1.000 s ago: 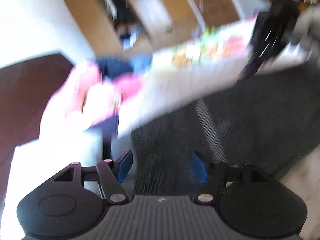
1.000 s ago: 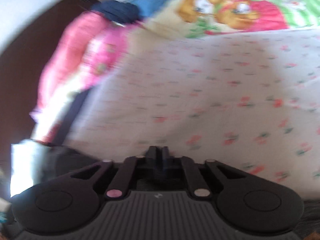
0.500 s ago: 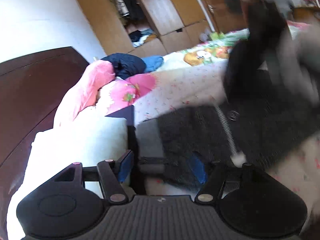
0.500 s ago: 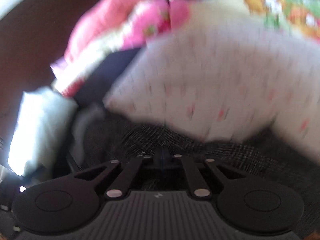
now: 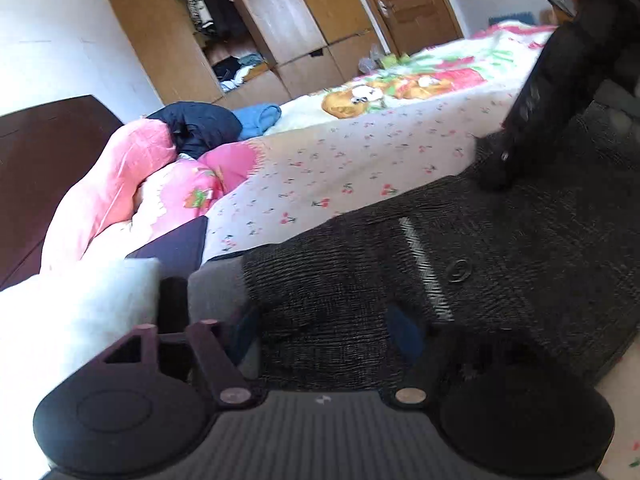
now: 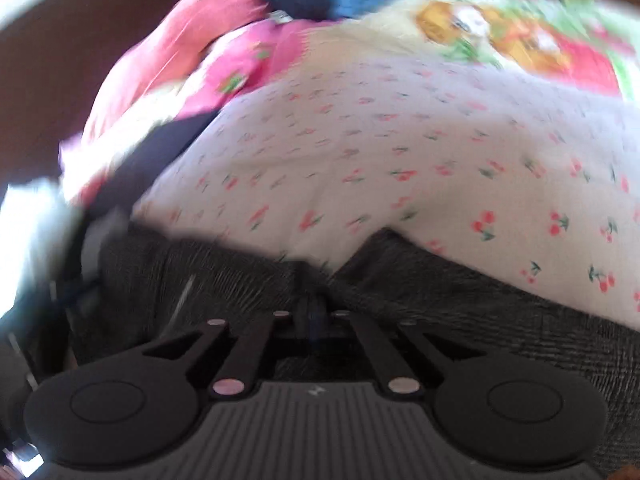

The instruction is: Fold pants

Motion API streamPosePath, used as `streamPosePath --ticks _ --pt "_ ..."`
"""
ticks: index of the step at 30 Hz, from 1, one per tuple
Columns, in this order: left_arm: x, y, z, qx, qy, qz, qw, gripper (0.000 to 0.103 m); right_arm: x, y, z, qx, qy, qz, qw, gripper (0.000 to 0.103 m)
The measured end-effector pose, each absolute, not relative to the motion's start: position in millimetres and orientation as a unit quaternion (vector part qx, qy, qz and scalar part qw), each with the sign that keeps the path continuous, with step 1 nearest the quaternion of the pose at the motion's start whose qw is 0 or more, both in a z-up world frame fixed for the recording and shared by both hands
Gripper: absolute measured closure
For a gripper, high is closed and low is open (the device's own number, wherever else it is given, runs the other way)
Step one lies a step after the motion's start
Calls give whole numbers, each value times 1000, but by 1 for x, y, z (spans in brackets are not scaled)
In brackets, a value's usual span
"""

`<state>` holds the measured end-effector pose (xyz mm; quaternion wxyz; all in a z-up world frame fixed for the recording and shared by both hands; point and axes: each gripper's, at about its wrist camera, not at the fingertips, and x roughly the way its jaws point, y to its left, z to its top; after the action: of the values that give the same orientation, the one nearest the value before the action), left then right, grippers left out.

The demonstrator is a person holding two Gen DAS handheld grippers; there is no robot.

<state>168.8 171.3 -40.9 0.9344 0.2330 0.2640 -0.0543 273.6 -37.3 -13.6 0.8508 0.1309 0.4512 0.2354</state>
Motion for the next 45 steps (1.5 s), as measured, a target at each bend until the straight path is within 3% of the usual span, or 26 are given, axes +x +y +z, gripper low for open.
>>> streamPosePath --ticks 1,2,5,9,16,22,25,27,28,33,41,45 --pt "168 172 -39 240 271 -46 931 15 275 -46 -9 168 461 236 839 101" --pt "165 174 -39 250 276 -31 928 15 270 -50 1 168 454 248 840 91" --pt "151 181 -41 254 274 -12 927 15 255 -74 27 138 410 257 864 91" --pt "139 164 -31 267 246 -1 932 16 273 -93 27 107 412 244 871 90" --pt "144 130 -24 296 219 -41 929 16 314 -94 3 120 504 374 769 89" --pt "144 129 -28 296 224 -45 928 16 318 -89 5 131 498 499 697 93" --pt "142 129 -28 307 223 -43 924 16 320 -86 14 66 475 499 722 89" --pt "140 130 -26 301 218 -49 927 16 329 -96 19 81 450 478 750 86" --pt "140 129 -26 296 216 -51 929 16 335 -100 18 83 451 467 756 79" --pt "145 118 -23 302 196 -62 931 16 345 -104 -5 85 508 469 718 79" --pt "151 116 -27 299 196 -60 932 16 333 -101 5 57 492 508 704 83" --pt "156 115 -28 298 200 -55 932 15 354 -93 -31 143 533 474 686 88"
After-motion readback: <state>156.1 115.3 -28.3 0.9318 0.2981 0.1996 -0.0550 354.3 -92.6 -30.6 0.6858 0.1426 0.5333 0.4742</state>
